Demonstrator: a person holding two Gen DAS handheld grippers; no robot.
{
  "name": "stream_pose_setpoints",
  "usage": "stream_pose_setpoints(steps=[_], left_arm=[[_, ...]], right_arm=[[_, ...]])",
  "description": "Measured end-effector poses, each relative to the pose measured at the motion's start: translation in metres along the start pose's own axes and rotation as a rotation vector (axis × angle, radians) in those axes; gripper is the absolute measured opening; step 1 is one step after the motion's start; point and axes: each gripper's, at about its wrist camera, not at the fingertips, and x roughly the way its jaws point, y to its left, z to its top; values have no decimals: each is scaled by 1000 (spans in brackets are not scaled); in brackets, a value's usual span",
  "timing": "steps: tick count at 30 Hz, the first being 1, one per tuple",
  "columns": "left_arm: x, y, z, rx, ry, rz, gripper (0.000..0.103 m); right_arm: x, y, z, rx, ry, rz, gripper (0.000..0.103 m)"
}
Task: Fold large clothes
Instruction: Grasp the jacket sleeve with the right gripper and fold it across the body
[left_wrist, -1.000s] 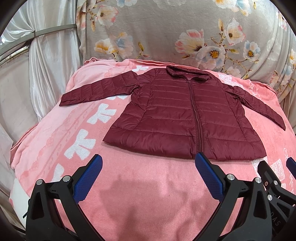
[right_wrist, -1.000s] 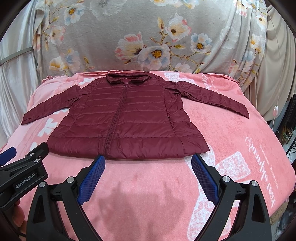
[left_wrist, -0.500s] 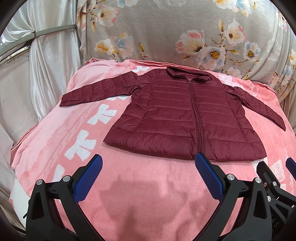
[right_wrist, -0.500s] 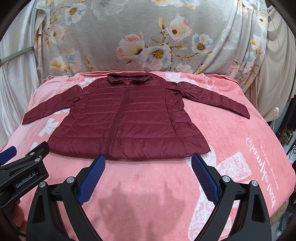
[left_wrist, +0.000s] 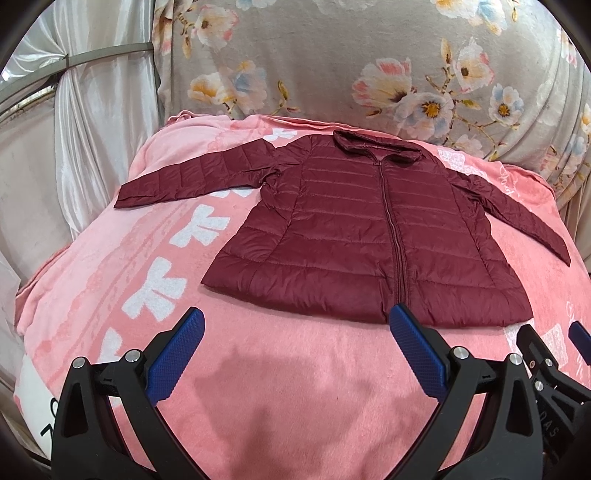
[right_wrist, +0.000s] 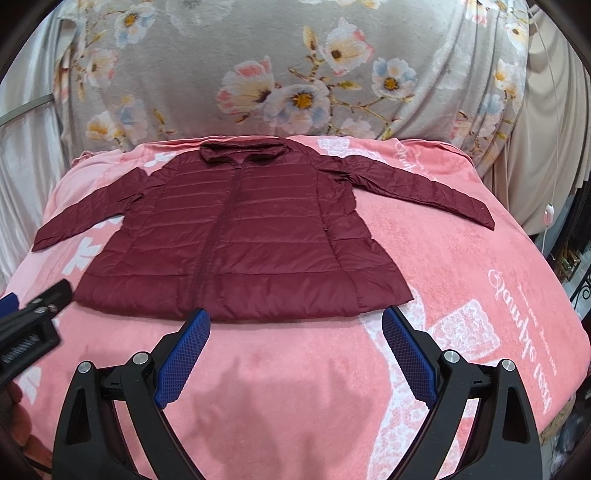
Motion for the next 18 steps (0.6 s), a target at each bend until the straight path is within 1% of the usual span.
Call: stream_pose_setpoints(steps=[3, 5, 7, 10, 12, 14, 18], left_arm=[[6, 2, 10, -19, -20, -1, 98], [13, 2, 14, -33, -30, 14, 98], [23, 6, 23, -52, -27, 8, 98], [39, 14, 32, -87, -26, 16, 98], [53, 18, 38, -100, -20, 24, 98], [63, 21, 42, -105, -20, 39, 98], [87, 22, 54, -95, -36, 86, 98]], right_arm=[[15, -15, 6, 17, -1, 14, 92], [32, -35, 16, 48, -6, 22, 92], [46, -58, 27, 84, -18, 8, 92], [81, -118, 52, 192, -49, -37, 92], [104, -159, 67, 271, -70, -49, 92], [126, -194, 77, 334, -84, -68, 92], [176, -258, 96, 449, -85, -115, 92]])
